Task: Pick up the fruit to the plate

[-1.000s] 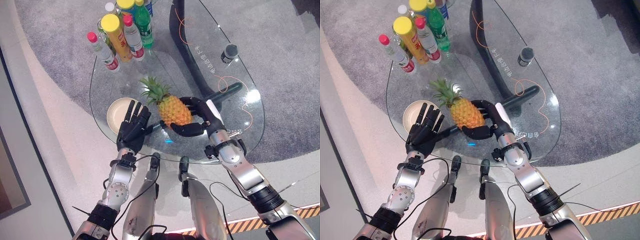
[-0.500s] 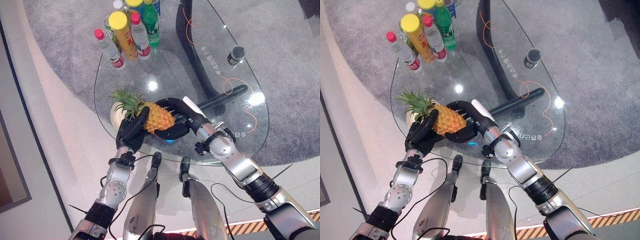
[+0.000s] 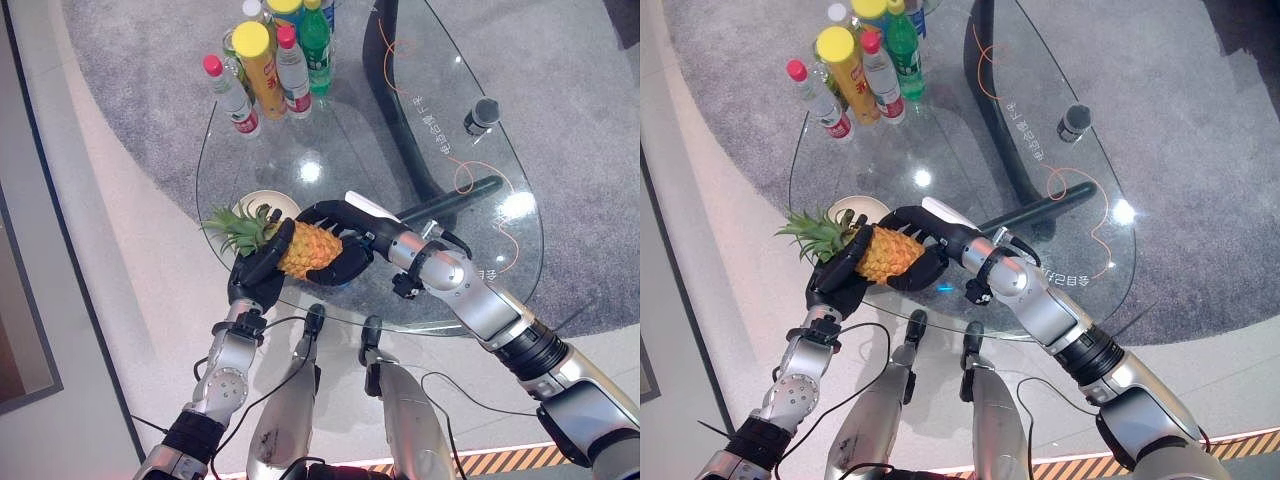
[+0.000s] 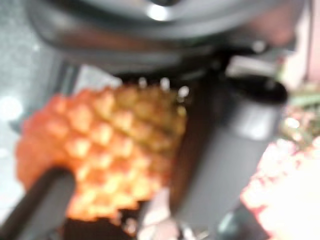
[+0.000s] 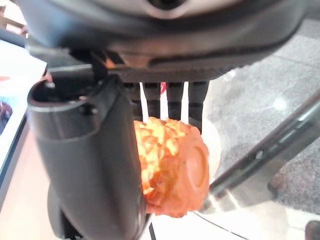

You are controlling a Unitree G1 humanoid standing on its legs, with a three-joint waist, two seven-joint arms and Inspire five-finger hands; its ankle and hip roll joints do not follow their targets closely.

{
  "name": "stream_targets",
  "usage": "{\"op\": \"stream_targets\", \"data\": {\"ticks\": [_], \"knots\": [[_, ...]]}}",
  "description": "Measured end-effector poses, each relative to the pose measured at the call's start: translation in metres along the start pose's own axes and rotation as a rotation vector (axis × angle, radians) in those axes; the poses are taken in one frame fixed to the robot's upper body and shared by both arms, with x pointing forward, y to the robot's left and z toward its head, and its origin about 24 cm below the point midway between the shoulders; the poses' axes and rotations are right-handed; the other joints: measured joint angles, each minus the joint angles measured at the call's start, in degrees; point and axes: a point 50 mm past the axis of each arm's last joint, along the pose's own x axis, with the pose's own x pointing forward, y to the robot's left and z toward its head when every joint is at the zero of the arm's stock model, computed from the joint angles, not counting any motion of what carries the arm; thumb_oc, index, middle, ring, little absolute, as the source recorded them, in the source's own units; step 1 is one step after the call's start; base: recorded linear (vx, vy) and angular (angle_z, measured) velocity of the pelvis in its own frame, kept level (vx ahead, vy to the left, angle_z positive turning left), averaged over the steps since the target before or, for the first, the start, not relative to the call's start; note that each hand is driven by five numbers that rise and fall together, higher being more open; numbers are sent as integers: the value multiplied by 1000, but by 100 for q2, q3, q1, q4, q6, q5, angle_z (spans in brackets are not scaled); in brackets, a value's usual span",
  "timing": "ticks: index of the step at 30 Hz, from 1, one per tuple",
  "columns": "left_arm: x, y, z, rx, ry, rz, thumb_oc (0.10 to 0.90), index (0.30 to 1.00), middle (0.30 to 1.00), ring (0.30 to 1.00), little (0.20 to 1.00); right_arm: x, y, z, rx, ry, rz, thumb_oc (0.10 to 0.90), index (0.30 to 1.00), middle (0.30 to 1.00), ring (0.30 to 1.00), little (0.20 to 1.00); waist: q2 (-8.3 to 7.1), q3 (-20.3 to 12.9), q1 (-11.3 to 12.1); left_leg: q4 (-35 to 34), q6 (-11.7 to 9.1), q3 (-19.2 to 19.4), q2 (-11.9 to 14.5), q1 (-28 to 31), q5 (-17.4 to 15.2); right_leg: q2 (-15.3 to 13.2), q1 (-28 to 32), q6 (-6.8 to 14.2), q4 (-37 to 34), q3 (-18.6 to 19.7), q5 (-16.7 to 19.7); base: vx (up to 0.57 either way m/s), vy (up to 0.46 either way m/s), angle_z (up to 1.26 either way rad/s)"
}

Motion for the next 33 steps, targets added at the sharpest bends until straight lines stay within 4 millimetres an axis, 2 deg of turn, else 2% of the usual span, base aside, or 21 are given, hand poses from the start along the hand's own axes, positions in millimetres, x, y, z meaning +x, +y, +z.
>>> {"op": "stream_targets", "data": {"ticks": [5, 11, 17, 19, 22, 33], "knots": [[-1, 2, 3, -51, -54, 18, 800, 900, 900, 900, 900, 8, -1, 8, -23, -18, 26, 100, 300, 300, 300, 200, -13, -5, 106, 23, -36, -132, 10, 27, 21, 5, 80, -7, -10, -115, 3, 23, -91, 10], [-3, 3, 9, -109, -137, 17, 800, 900, 900, 900, 900, 16, -2, 18, -20, -53, 26, 100, 300, 300, 300, 200, -216, -7, 189, 88, -89, -187, 14, 15, -19, 12, 115, -31, -11, -167, -22, 17, -71, 5], [-3, 3, 11, -115, -157, 11, 800, 900, 900, 900, 900, 18, -1, 19, -16, -69, 16, 100, 300, 300, 300, 200, -323, -8, 319, 87, -88, -243, 11, 14, -19, 16, 167, -46, -109, -214, -11, 9, -47, 4], [-3, 4, 14, -128, -177, 2, 100, 300, 300, 300, 200, 19, 0, 21, -7, -78, 8, 100, 300, 300, 300, 200, -417, -7, 319, 85, -70, -279, 9, 12, -10, 15, 197, -46, -134, -250, -10, 6, -21, 9], [-4, 5, 17, -154, -211, -7, 100, 300, 300, 300, 200, 22, 1, 24, 10, -91, 1, 100, 300, 300, 300, 200, -495, -9, 322, 86, -57, -290, 8, 15, -20, 16, 246, -57, -214, -270, 4, 2, -4, 2], [-6, 8, 28, -151, -301, -11, 100, 300, 300, 300, 200, 26, 8, 34, 28, -147, 6, 100, 300, 300, 300, 200, -569, -13, 338, 84, -46, -318, 14, 84, -50, 34, 424, -41, -425, -306, 61, -1, -1, 0]]}}
